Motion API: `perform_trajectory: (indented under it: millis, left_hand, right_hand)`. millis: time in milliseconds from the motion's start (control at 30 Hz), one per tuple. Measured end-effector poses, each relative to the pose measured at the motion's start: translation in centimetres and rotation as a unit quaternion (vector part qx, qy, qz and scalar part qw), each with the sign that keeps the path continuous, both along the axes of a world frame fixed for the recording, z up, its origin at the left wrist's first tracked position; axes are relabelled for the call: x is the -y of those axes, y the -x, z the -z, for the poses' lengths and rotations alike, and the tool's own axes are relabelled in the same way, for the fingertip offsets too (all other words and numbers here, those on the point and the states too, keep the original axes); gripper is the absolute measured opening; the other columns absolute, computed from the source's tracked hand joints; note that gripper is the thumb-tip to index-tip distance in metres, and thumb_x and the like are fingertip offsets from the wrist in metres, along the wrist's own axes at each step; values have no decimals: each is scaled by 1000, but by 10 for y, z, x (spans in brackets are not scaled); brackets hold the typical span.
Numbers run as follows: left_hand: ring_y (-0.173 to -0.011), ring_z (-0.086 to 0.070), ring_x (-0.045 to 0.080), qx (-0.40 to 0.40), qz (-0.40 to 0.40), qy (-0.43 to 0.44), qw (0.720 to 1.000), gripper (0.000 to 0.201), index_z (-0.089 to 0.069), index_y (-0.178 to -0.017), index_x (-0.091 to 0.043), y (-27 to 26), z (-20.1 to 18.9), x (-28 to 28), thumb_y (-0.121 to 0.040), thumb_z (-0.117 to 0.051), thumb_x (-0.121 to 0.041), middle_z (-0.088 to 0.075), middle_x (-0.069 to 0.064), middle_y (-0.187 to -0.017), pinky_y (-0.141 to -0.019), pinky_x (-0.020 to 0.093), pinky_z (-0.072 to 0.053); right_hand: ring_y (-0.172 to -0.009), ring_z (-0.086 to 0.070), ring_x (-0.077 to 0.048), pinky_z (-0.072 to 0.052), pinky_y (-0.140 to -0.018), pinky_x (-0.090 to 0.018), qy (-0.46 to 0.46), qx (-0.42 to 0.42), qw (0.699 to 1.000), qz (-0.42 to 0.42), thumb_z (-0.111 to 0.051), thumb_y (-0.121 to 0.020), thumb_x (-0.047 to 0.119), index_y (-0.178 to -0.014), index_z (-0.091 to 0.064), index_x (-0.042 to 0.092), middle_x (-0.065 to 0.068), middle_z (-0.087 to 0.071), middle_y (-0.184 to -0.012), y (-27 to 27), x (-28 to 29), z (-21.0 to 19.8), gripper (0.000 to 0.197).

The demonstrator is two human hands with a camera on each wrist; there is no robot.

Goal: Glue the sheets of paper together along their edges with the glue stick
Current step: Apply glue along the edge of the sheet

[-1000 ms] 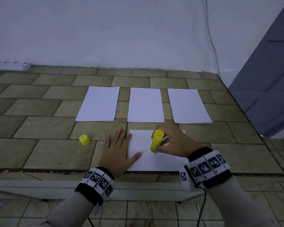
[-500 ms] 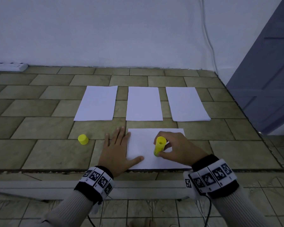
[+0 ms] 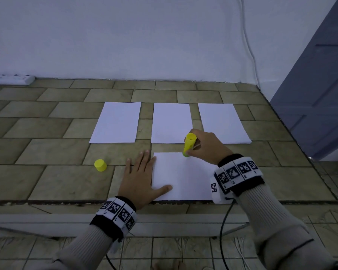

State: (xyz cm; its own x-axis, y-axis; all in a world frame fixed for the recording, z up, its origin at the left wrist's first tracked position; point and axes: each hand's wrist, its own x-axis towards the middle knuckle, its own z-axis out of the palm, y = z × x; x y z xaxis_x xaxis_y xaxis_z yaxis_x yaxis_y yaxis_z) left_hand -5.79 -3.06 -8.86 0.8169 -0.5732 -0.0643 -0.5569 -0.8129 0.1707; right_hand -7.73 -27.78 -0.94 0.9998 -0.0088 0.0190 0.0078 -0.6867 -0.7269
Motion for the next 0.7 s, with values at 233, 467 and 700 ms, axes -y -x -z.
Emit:
perform_trajectory:
  millis: [233, 467, 700]
  left_hand:
    - [-150, 11, 18, 1, 2, -9, 1000, 126, -10, -156, -18, 1, 0, 0, -59, 6, -97, 6, 3, -164, -120, 50, 8]
    - [-150, 9, 18, 7, 3, -21, 1000, 123, -10, -155, -18, 0, 1, 0, -62, 4, -96, 3, 4, -164, -120, 50, 6]
    - [-150, 10, 20, 4, 3, -34, 999, 125, -8, -156, -18, 1, -1, 0, -59, 9, -96, 5, 5, -164, -120, 51, 4]
  right_hand:
    - [-81, -67, -8, -55, -73, -26, -35, 7, 999, 14, -80, -71, 11, -79, -63, 21, 5, -70, -85, 72, 27, -5, 21]
    - [-80, -67, -8, -57, -75, -30, -39, -19, 999, 32, -81, -69, 8, -82, -66, 19, 6, -70, -86, 118, 48, 0, 23]
    - [-79, -66, -13, -56, -73, -37, -23, -8, 1000, 9, -75, -66, 24, -84, -64, 24, 8, -68, -83, 116, 44, 3, 20]
